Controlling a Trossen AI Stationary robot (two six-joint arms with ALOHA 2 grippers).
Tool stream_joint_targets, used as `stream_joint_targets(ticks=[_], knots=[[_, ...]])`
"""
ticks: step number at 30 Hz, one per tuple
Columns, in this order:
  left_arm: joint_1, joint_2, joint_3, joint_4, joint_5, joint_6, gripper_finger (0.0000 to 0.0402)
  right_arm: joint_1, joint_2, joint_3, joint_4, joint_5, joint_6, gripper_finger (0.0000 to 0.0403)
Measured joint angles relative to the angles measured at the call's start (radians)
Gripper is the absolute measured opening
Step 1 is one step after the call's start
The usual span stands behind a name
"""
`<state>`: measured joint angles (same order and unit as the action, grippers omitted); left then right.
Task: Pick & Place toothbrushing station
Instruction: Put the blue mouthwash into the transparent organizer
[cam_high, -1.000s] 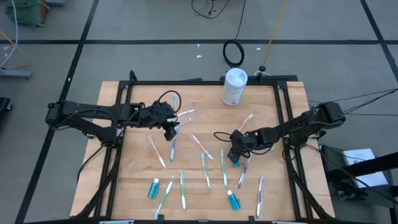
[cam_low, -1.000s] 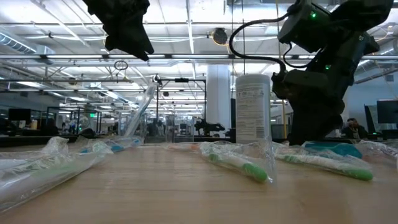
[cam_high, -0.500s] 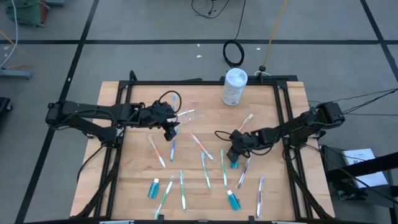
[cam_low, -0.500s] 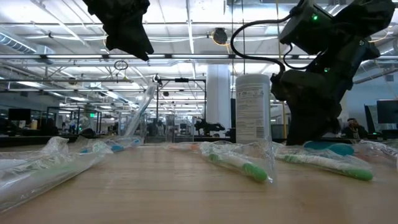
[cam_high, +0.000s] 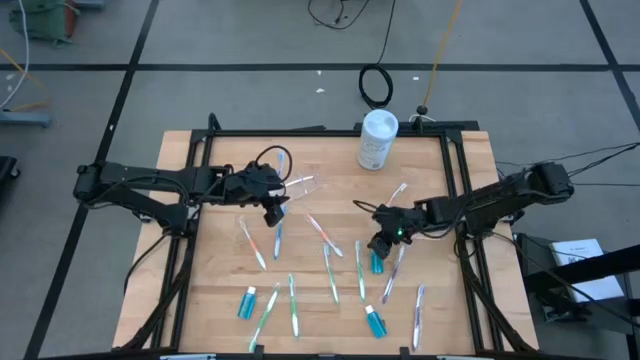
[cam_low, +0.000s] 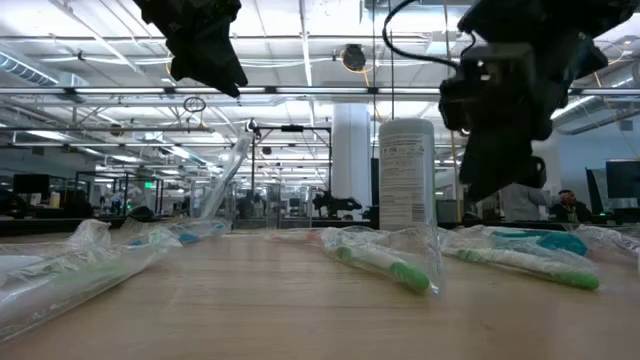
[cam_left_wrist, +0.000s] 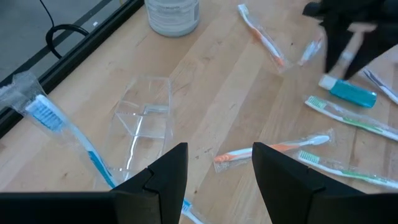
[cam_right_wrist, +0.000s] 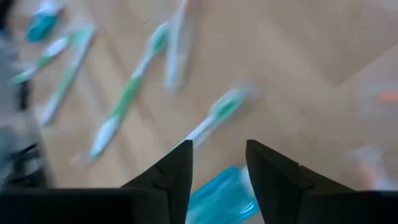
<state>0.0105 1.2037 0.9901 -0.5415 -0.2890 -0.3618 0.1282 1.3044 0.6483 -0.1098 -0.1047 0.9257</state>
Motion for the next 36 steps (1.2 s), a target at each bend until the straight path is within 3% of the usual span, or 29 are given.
stream_joint_targets(ticks=[4, 13, 28, 36], knots=[[0.0, 0.0, 0.0, 0.003, 0.0, 0.0, 0.0186, 0.032, -0.07, 0.003, -0.02, -0.019, 0.059, 0.0154], [0.0, 0.0, 0.0, 0.021, -0.001, -0.003, 0.0186, 0.113, -0.019, 0.0, -0.166, 0.131, 0.231, 0.0155], [0.0, 0.0, 0.0, 0.023, -0.011, -0.007, 0.0186, 0.107, 0.18, 0.001, 0.031, 0.133, 0.29, 0.0147], [0.0, 0.0, 0.0, 0.021, -0.031, 0.001, 0.0186, 0.107, 0.214, 0.004, 0.035, 0.129, 0.293, 0.0137]])
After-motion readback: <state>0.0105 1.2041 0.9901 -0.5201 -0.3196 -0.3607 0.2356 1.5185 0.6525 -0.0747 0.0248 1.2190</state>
